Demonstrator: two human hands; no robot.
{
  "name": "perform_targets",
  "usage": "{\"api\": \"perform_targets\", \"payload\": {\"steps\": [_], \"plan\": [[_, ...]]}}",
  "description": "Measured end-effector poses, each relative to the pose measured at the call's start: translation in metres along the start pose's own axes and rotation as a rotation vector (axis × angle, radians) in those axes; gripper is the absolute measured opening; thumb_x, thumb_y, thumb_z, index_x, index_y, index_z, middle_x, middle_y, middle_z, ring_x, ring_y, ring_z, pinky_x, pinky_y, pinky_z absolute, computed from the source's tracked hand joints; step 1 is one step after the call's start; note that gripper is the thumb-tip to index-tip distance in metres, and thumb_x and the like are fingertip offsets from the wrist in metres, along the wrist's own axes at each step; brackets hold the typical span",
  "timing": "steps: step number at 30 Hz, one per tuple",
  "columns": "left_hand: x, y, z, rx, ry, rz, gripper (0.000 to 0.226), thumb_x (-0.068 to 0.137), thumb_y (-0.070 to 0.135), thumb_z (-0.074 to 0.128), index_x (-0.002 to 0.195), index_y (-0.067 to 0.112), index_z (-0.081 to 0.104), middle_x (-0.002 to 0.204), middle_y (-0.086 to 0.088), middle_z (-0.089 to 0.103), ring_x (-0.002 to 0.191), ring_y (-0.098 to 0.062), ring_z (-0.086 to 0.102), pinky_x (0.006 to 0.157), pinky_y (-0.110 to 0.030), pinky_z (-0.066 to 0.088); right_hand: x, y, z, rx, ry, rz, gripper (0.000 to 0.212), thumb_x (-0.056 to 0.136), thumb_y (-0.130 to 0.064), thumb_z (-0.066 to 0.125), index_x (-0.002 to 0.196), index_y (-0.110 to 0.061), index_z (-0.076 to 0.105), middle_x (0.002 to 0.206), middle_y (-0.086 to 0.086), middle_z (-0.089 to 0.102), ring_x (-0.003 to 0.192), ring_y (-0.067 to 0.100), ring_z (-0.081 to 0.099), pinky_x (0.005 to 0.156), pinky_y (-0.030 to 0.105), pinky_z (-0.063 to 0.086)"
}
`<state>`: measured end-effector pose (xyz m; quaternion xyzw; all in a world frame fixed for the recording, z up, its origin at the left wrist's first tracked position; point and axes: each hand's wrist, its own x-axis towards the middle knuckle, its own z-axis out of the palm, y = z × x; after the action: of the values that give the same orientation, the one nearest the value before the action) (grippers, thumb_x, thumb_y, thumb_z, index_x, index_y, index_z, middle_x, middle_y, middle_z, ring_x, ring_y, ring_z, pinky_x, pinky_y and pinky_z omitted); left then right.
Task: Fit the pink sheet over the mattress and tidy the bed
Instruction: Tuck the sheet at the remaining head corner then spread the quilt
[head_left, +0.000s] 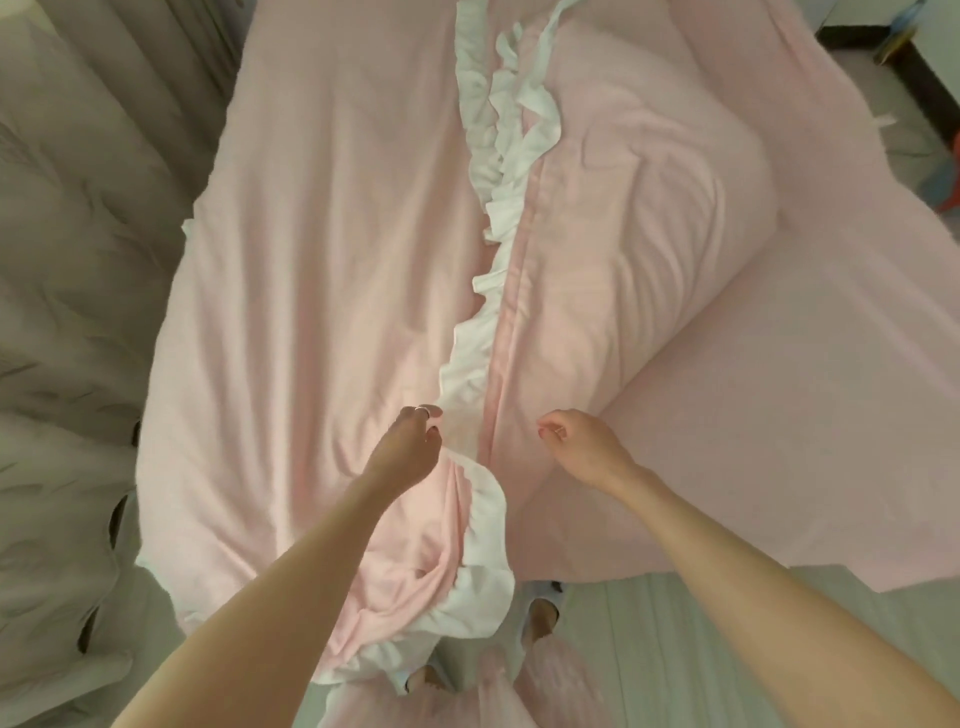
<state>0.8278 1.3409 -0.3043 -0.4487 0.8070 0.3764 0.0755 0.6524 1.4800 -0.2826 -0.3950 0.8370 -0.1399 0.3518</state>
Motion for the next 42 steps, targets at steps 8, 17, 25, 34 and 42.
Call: {"api": "perform_targets", "payload": {"steps": [8,17,25,34,42], "plan": [[0.098,0.097,0.035,-0.620,-0.060,-0.415,0.108,0.076,0.048,0.070,0.149,0.015,-0.004,0.147,-0.002,0.029,0.133,-0.025,0.037,0.109,-0.038,0.035,0.049,0.076,-0.070,0.004,0.040,-0.072,0.030,0.095,-0.017,0.046,0.120,-0.011,0.062,0.123,0.007,0.063,0.114,0.023,0.058,0.095,0.027,0.041],[0.055,0.142,0.060,-0.283,-0.371,-0.165,0.053,0.073,0.038,0.068,0.121,0.018,0.056,0.110,0.000,0.064,0.103,-0.021,0.060,0.089,-0.031,0.048,0.097,0.026,-0.122,0.079,0.119,0.171,0.098,0.079,-0.073,0.044,0.150,-0.016,0.009,0.158,0.003,0.010,0.146,0.027,0.008,0.112,0.058,0.017],[0.028,0.144,0.064,-0.128,-0.506,0.004,0.037,0.074,0.026,0.072,0.105,0.010,0.060,0.101,-0.006,0.065,0.089,-0.021,0.059,0.076,-0.031,0.047,0.103,0.036,-0.098,-0.492,0.191,0.292,0.058,0.084,-0.033,0.055,0.136,-0.011,0.041,0.135,0.010,0.042,0.128,0.035,0.036,0.099,0.058,0.032],[-0.002,0.154,0.064,-0.380,-0.469,-0.028,0.030,0.090,0.036,0.057,0.118,0.023,0.061,0.116,0.005,0.060,0.102,-0.010,0.054,0.089,-0.022,0.039,0.013,0.080,-0.115,-0.257,0.216,0.289,0.030,0.096,-0.028,0.033,0.110,-0.013,0.056,0.115,0.010,0.063,0.110,0.029,0.057,0.096,0.039,0.033],[0.048,0.231,0.021,-0.816,-0.166,-0.298,0.100,0.064,0.074,0.062,0.141,0.017,0.034,0.137,-0.007,0.042,0.117,-0.032,0.050,0.094,-0.055,0.047,-0.093,0.160,-0.097,0.070,0.146,0.312,0.027,0.099,-0.029,0.038,0.111,-0.018,0.059,0.103,0.004,0.066,0.096,0.025,0.062,0.076,0.030,0.043]]}}
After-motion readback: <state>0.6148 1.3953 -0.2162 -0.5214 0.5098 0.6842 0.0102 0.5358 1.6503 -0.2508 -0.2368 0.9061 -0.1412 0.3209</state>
